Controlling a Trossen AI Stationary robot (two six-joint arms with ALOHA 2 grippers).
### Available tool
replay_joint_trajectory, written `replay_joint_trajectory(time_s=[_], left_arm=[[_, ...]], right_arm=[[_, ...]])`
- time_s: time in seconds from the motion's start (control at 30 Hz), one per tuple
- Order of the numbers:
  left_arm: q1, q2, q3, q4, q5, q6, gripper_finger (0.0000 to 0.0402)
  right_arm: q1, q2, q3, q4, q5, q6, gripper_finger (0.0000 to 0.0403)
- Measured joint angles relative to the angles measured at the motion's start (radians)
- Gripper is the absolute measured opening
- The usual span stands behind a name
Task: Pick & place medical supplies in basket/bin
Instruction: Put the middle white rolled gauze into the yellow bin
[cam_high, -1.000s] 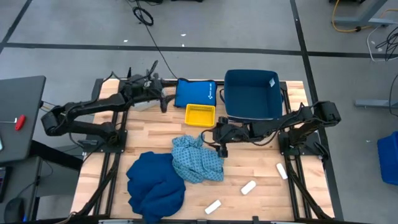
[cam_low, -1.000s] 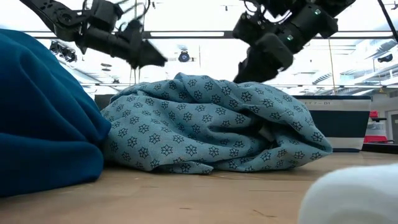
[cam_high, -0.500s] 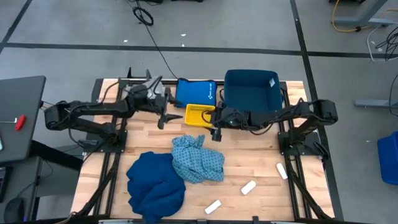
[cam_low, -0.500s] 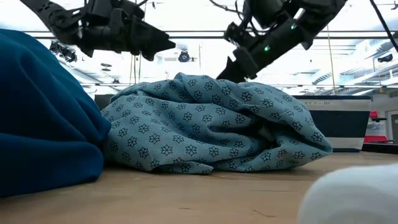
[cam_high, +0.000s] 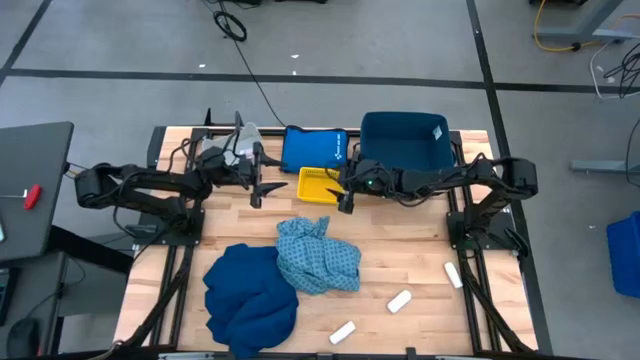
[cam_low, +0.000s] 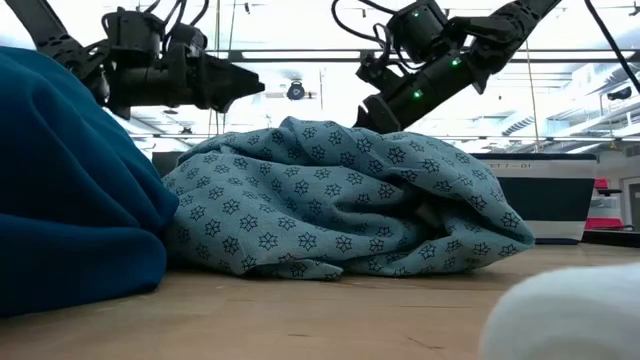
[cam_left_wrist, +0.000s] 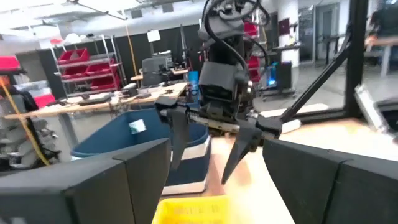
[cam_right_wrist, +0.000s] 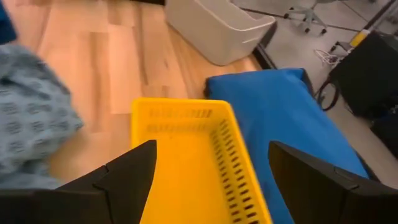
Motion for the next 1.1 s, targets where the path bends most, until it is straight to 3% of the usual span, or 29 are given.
replay_joint_trajectory(time_s=[0.13, 0.43, 0.63, 1.1], left_arm=[[0.036, 0.002, 0.000, 0.023, 0.026, 0.053, 0.0258], [0.150, 0.002, 0.000, 0.105, 0.137, 0.087, 0.0258], [0.191, 0.010, 0.000, 0.114, 0.178, 0.072, 0.0258], [0.201, 0.122, 0.000, 0.174, 0.185, 0.038, 0.0258]], right_arm=[[-0.037, 0.013, 0.000, 0.066, -0.042, 0.002, 0.0315], [-0.119, 0.118, 0.000, 0.354, -0.306, -0.003, 0.0315], [-0.173, 0.183, 0.003, 0.490, -0.372, -0.014, 0.0315], [-0.215, 0.185, 0.003, 0.515, -0.430, -0.033, 0.0315]])
